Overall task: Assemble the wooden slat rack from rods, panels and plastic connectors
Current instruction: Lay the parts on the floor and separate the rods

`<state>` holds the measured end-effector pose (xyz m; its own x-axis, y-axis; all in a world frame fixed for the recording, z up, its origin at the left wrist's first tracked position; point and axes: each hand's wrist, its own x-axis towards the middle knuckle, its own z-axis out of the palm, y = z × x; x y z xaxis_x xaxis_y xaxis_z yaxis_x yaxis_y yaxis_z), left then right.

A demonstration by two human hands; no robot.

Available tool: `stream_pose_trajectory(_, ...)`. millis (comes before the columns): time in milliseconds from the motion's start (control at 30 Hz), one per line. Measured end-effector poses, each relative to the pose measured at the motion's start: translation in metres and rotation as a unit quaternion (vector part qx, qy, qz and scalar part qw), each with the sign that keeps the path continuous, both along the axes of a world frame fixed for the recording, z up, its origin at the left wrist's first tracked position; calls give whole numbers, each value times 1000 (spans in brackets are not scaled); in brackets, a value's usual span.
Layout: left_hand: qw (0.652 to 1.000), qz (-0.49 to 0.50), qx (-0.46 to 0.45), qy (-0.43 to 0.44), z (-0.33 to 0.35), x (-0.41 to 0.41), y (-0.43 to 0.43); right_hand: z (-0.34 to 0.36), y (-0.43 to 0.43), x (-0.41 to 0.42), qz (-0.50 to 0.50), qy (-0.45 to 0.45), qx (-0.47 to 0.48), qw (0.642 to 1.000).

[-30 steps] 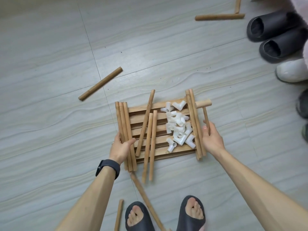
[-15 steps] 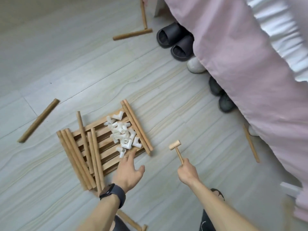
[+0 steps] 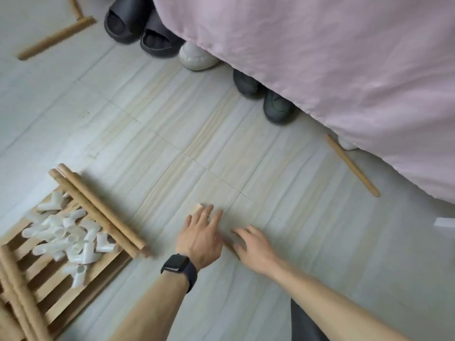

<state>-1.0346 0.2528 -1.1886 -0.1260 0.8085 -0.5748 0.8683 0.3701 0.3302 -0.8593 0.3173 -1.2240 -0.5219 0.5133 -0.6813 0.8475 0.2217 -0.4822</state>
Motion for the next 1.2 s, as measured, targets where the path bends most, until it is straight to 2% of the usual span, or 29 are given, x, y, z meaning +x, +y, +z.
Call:
stream_pose_trajectory(100, 998, -66, -7, 23, -14, 34, 47, 0, 25, 65, -106, 19, 34, 994)
stream_pose_trajectory(200, 993, -115, 3, 20, -22, 78, 99, 1, 56, 148, -232, -10, 96, 968)
stream_pose_trajectory(333, 976, -211, 45, 32, -23, 144, 169, 0, 93, 272, -389, -112, 158, 901)
stream_pose_trajectory(433, 951, -294, 65, 75, -23, 190, 217, -2, 110, 356, -498, -189, 144, 834)
stream_pose_trajectory(500, 930, -345, 71, 105, -24, 222, 244, -3, 115, 406, -535, -229, 122, 804)
stream_pose_trajectory(667, 896, -417, 73, 137, -37, 301, 284, -5, 121, 505, -561, -289, 100, 769)
stream_pose_trajectory(800, 887, -408, 95, 193, -53, 331, 298, -13, 118, 556, -548, -305, 99, 773)
stream_pose_trajectory(900, 867, -409, 191, 209, -55, 334, 297, -21, 112, 567, -526, -327, 102, 779)
stream_pose_trajectory(967, 838, -437, 256, 202, -54, 333, 289, -25, 103, 554, -496, -360, 133, 779)
stream_pose_trajectory(1033, 828, -443, 290, 185, -54, 328, 282, -27, 91, 531, -457, -379, 141, 792)
stream_pose_trajectory(1133, 846, -460, 188, 194, -49, 318, 266, -24, 72, 486, -381, -400, 107, 827)
stream_pose_trajectory(1200, 864, -452, 141, 168, -36, 302, 249, -14, 63, 450, -318, -389, 61, 863)
